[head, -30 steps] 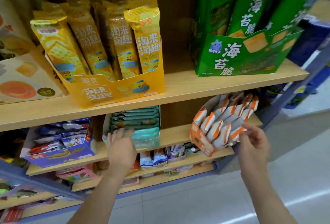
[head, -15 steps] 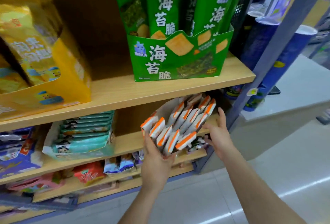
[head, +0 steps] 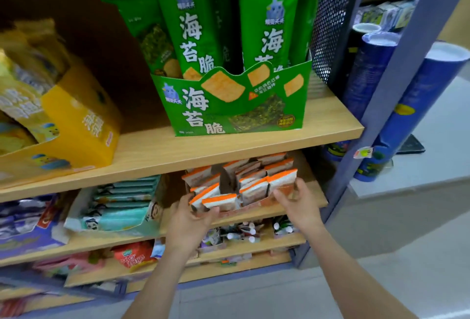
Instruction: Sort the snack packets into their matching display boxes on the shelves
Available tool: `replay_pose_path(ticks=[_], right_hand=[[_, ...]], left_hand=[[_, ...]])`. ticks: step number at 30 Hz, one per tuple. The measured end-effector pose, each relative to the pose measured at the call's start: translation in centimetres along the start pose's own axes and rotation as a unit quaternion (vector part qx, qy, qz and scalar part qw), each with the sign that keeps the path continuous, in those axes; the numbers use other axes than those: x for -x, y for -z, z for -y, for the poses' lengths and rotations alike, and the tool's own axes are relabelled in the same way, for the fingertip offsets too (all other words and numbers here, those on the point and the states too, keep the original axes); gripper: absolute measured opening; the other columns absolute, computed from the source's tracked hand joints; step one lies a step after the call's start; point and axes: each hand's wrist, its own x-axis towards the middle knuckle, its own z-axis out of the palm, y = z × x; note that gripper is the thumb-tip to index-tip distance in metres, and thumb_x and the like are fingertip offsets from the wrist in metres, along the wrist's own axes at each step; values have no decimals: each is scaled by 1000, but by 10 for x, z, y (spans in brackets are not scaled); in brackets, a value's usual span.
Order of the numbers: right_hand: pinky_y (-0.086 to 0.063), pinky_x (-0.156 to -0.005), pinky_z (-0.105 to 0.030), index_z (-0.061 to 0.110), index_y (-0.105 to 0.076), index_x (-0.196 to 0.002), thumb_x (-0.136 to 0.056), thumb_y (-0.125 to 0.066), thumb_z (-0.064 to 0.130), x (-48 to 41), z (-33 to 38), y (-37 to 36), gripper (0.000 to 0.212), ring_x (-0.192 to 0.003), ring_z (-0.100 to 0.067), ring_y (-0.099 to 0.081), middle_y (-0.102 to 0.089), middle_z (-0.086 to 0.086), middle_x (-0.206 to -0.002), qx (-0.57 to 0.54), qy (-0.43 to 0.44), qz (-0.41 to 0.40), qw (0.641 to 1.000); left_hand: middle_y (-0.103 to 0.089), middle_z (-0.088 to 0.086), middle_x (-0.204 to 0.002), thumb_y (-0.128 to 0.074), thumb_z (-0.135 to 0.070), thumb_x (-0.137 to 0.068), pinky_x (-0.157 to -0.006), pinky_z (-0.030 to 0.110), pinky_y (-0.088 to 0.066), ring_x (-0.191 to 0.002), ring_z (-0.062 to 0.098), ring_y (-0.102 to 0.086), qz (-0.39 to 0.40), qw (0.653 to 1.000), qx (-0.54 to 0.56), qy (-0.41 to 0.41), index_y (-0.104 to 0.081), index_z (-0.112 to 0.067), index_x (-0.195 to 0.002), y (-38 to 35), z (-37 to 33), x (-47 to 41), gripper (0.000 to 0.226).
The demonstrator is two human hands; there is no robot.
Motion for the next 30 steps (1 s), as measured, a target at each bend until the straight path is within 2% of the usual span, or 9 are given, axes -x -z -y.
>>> replay_pose_path(ticks=[6, 9, 12, 16, 19, 21, 23, 26, 30], right_hand=[[-50, -93, -49, 29, -49, -127, -71, -45, 82, 1, 15, -12, 77, -109, -26, -59, -61, -1, -118, -13, -68, -18, 997], [-48, -97, -47, 26, -38, -140, -86, -57, 63, 20, 34, -3, 69, -117, -28, -55, -56, -5, -132, -16, -64, -9, 998], [-47, -90, -36, 25, -29, -148, -88, -68, 39, 50, 58, 25, 73, -120, -25, -54, -52, -5, -137, 36, -12, -20, 999], [-48, -78, -22, 31, -50, -129, -91, -67, 18, 96, 123, 79, 44, -103, 0, -57, -55, 10, -125, -1, 189, -136, 973], [-45, -85, -14, 35, -50, -126, -91, -65, 21, 110, 189, 104, 41, -110, 8, -50, -53, 22, -119, -3, 330, -178, 927], [-44, -98, -26, 28, -45, -137, -91, -65, 32, 104, 220, 105, 51, -121, -2, -49, -54, 14, -131, -1, 340, -149, 928], [-43, -101, -36, 26, -31, -147, -87, -63, 52, 97, 242, 101, 72, -125, -15, -50, -53, 4, -138, 23, 302, -126, 945], [-48, -96, -47, 20, -23, -148, -78, -55, 74, 92, 262, 93, 94, -119, -30, -54, -58, -9, -130, 120, 256, -163, 945], [-42, -87, -46, 18, -35, -130, -81, -50, 76, 85, 276, 82, 77, -107, -30, -60, -66, -8, -108, 227, 223, -245, 916]], left_hand=[[-65, 11, -110, -69, -56, -79, -78, 38, -54, -95, 28, -65, -43, 997, -45, 35, -47, -9, -126, 6, -11, -11, 69], [-65, 8, -108, -71, -42, -83, -72, 34, -54, -92, 25, -65, -32, 997, -72, 23, -40, -12, -133, 15, -15, 3, 65], [-54, 5, -132, -70, -28, -84, -89, 31, -50, -111, 21, -60, -20, 994, -108, -10, -31, -23, -146, 39, -22, 27, 73], [-56, -14, -115, -73, -10, -82, -83, 18, -47, -97, 5, -58, -131, 966, -24, -223, -58, -43, -109, 90, -62, 54, 46], [-60, -5, -109, -73, -9, -81, -93, 11, -35, -103, 9, -52, -281, 871, -48, -401, -69, -19, -106, 132, -122, 51, 27], [-62, 4, -113, -71, -17, -83, -98, 24, -40, -108, 20, -54, -317, 829, -88, -453, -67, -11, -115, 148, -163, 36, 32], [-62, 3, -117, -66, -32, -87, -95, 40, -47, -111, 23, -55, -272, 846, -156, -432, -58, -15, -128, 152, -188, 23, 45], [-66, -5, -101, -61, -45, -90, -93, 41, -45, -97, 19, -63, -204, 879, -204, -380, -34, -23, -144, 144, -200, 18, 64], [-66, -7, -105, -62, -42, -91, -95, 36, -38, -97, 18, -63, -182, 876, -192, -403, -33, -25, -144, 141, -202, 24, 64]])
